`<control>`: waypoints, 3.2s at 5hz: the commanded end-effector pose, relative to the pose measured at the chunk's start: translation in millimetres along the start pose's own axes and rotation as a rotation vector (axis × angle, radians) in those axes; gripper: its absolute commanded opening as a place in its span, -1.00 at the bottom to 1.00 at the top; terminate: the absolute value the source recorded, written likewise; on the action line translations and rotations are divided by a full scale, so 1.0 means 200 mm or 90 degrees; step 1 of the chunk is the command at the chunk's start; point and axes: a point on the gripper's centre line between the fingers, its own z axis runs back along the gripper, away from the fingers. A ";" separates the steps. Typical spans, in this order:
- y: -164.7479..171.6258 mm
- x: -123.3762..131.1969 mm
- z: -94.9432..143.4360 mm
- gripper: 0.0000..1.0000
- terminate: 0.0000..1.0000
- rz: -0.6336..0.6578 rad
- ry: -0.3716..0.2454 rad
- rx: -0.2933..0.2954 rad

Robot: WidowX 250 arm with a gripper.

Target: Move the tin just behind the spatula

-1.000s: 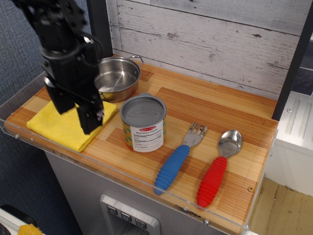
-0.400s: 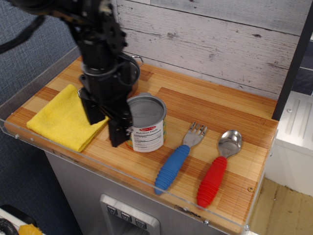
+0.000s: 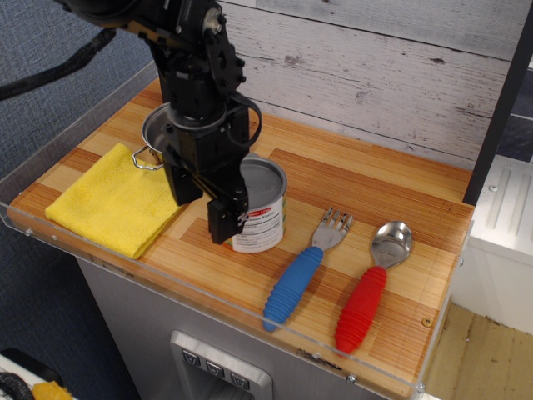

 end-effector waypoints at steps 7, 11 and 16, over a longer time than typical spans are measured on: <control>-0.01 0.53 0.08 1.00 -1.00 -0.087 -0.105 0.006; -0.15 0.68 0.16 1.00 -1.00 -0.109 -0.133 0.013; 0.17 0.32 0.36 1.00 -1.00 0.146 -0.062 0.094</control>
